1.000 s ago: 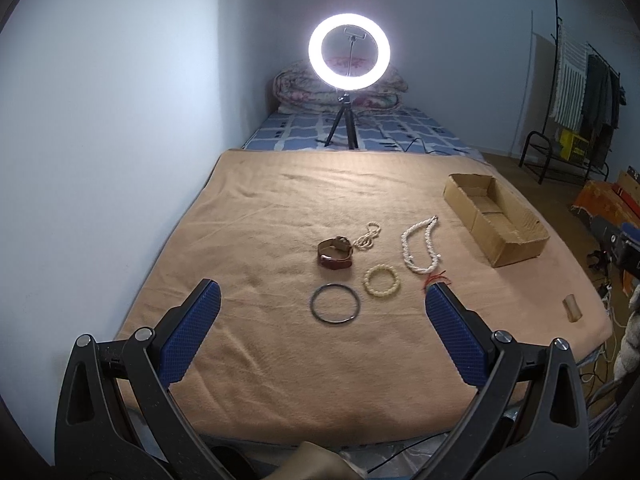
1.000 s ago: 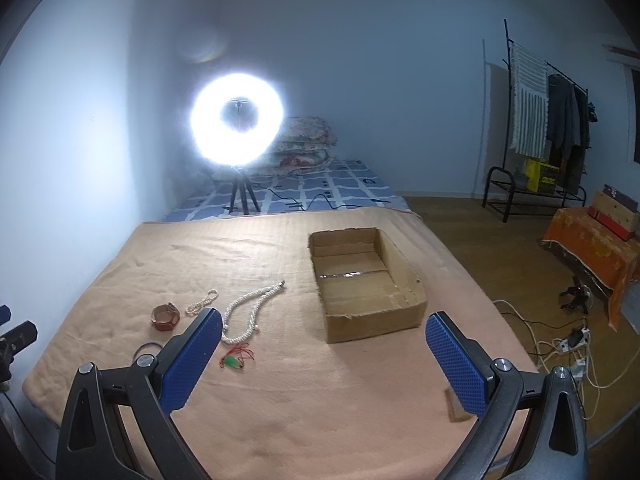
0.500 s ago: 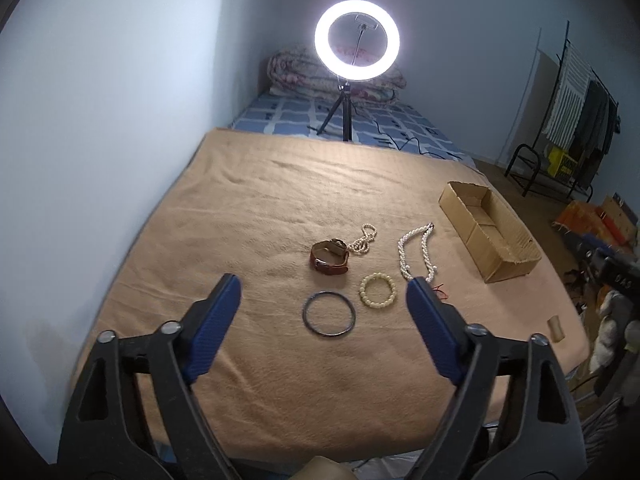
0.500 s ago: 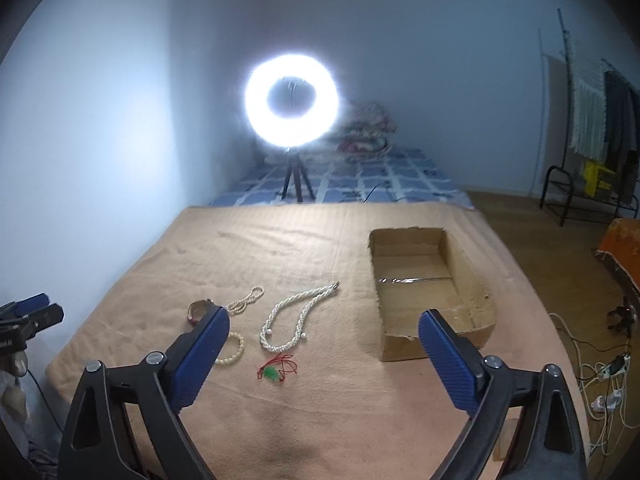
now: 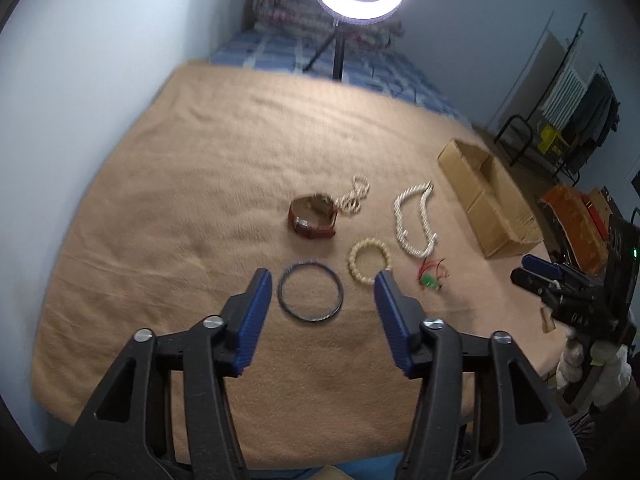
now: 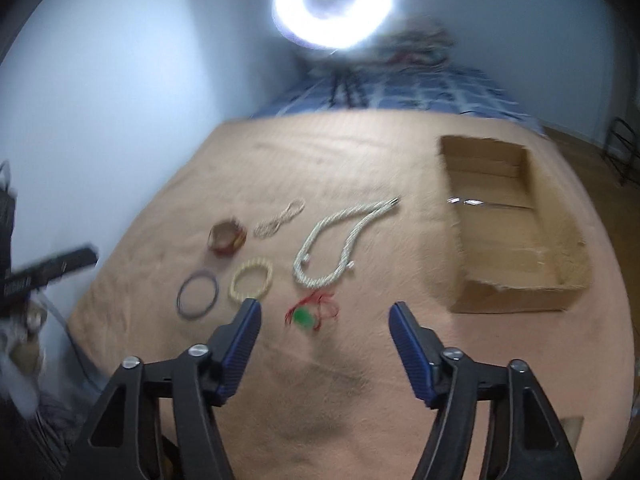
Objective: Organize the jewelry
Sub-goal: 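Grasp the black bangle with the left tool while the right tool grasps the green jade pendant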
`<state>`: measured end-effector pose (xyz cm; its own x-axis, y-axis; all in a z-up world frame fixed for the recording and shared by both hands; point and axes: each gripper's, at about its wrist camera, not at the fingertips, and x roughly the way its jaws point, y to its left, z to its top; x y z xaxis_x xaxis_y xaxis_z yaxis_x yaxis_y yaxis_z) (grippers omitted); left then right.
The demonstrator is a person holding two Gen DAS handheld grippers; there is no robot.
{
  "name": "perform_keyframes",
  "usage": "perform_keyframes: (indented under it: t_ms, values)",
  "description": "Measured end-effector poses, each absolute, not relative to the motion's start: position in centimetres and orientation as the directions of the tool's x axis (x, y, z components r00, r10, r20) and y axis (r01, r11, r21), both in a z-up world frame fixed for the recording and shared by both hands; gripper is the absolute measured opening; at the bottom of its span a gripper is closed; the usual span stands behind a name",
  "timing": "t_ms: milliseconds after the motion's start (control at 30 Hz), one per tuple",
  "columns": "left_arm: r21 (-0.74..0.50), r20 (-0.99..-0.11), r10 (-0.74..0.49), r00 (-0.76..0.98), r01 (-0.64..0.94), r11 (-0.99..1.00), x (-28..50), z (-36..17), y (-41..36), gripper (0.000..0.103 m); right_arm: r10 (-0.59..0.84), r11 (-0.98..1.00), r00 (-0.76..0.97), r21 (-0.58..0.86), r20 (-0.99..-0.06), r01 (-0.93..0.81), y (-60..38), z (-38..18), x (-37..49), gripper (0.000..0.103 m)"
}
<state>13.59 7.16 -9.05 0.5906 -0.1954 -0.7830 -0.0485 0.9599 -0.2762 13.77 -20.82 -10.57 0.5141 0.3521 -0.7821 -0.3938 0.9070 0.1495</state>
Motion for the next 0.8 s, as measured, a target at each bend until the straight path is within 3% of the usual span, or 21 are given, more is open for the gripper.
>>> perform_keyframes:
  t_ms: [133,267,800]
  values:
    - [-0.312,-0.828,-0.234,0.51,-0.071,0.948,14.9,-11.9,6.9,0.045,0.386,0.856,0.442,0.136,-0.81,-0.498,-19.2,-12.8,14.3,0.058]
    - [-0.308,-0.858,-0.24,0.454,-0.081,0.948,15.6,-14.2,6.6,0.045,0.369,0.838,0.378,0.128,-0.849,-0.53,-18.1,-15.2,15.1,0.046]
    - [-0.344,-0.887,-0.268,0.376,-0.151,0.927,18.0,-17.6,7.7,0.042,0.313,0.843,0.355,0.086,-0.881,-0.531,-17.7,-17.5,16.8,0.046]
